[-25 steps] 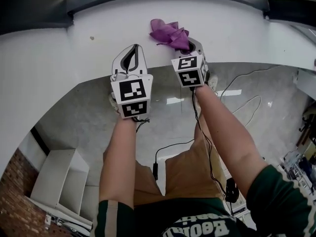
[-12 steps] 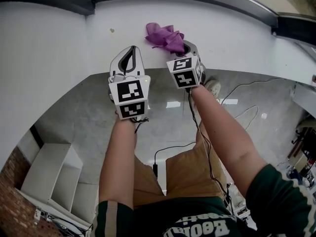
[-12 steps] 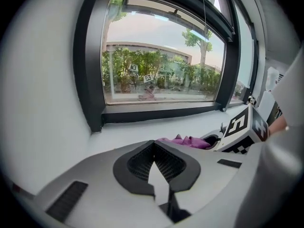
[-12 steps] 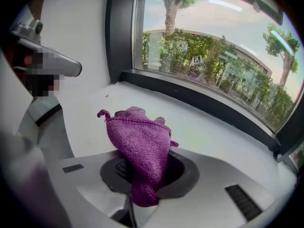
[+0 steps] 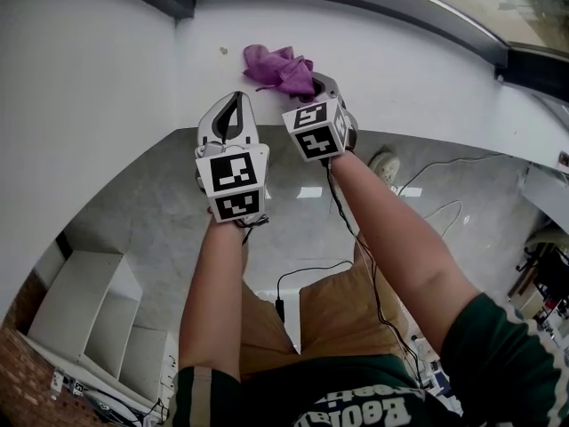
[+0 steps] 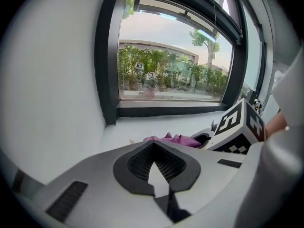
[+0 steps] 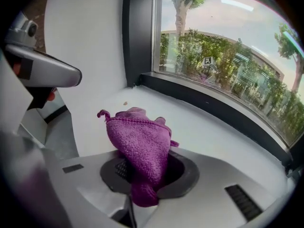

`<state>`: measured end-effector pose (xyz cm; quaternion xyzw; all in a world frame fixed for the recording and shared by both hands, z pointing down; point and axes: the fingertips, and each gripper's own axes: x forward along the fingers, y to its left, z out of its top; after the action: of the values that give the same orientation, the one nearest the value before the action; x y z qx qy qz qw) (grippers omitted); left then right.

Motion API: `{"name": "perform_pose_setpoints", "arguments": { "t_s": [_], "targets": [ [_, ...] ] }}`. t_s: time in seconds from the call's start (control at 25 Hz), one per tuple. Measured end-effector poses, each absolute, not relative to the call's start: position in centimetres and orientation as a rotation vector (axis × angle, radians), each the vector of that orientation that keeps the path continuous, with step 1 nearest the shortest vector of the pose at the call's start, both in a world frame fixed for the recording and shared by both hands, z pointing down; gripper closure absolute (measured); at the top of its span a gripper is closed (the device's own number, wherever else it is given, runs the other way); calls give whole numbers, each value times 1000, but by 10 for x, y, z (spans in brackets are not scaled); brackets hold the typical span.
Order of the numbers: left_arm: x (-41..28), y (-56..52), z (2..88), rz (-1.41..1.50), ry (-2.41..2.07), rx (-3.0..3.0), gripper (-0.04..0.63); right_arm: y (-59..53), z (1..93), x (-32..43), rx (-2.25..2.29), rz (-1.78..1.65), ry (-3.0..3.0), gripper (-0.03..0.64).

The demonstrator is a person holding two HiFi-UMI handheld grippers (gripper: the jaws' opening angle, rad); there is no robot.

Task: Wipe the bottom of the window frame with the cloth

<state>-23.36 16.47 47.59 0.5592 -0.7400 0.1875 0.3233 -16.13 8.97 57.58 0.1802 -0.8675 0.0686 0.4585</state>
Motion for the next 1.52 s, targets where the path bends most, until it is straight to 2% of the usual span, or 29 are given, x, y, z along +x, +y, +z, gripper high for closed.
{"name": "perform_pose_setpoints", "arguments": {
  "t_s": [0.88,1.28,1.52],
  "targets": [
    [-275,231,473,458,-2007,1324,586,159,572,-277,223,117,-2235,531],
    [-281,236,474,457,-2019,1303,586,171,574,-292,159,116,-2247,531],
    [-275,237,459,488,-2034,1325,586,154,545,-282,170,418,-2334,529]
  ]
}}
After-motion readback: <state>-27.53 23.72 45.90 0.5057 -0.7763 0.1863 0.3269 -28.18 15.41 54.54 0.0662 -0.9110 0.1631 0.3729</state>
